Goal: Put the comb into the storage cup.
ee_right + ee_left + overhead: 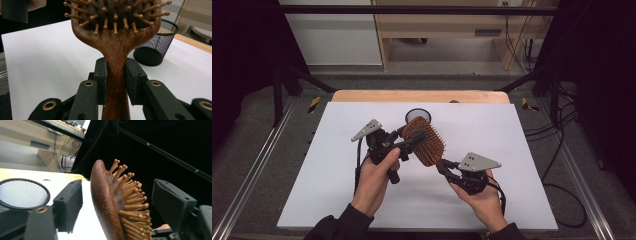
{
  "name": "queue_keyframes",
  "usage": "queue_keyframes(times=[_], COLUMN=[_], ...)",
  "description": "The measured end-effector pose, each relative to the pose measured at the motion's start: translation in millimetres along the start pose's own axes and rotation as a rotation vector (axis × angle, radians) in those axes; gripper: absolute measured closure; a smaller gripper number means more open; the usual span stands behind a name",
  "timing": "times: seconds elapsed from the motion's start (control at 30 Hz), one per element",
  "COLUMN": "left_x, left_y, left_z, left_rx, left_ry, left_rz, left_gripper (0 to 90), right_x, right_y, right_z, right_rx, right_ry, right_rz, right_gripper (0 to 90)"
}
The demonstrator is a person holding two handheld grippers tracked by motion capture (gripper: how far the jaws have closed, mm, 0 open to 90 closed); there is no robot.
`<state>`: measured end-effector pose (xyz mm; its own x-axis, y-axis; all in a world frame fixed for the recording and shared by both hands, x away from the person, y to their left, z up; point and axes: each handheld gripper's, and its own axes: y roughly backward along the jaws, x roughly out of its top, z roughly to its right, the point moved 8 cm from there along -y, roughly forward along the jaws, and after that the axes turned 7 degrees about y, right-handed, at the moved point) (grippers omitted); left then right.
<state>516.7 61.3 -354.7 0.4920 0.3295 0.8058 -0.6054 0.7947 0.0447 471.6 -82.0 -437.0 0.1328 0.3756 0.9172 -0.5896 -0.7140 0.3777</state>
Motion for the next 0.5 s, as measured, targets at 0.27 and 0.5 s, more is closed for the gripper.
queue_keyframes(times=[0.27,0.5], left_x=[-2.6,-5.9], left_y=[-2.1,-5.6], left_z=[0.4,-1.3], left_rx=[0.003,0.028], left_ry=[0.043,0.056], left_rz=[-0.008,-0.017], left_gripper=[41.6,42.4], right_x=[0.3,-2.3], right_y=[-1.3,-2.4], right_z=[-1.9,-1.0], right_rx=[0.003,0.002], right_ry=[0.007,0.001], right_rz=[0.0,-0.009], right_gripper=[72.6,72.6])
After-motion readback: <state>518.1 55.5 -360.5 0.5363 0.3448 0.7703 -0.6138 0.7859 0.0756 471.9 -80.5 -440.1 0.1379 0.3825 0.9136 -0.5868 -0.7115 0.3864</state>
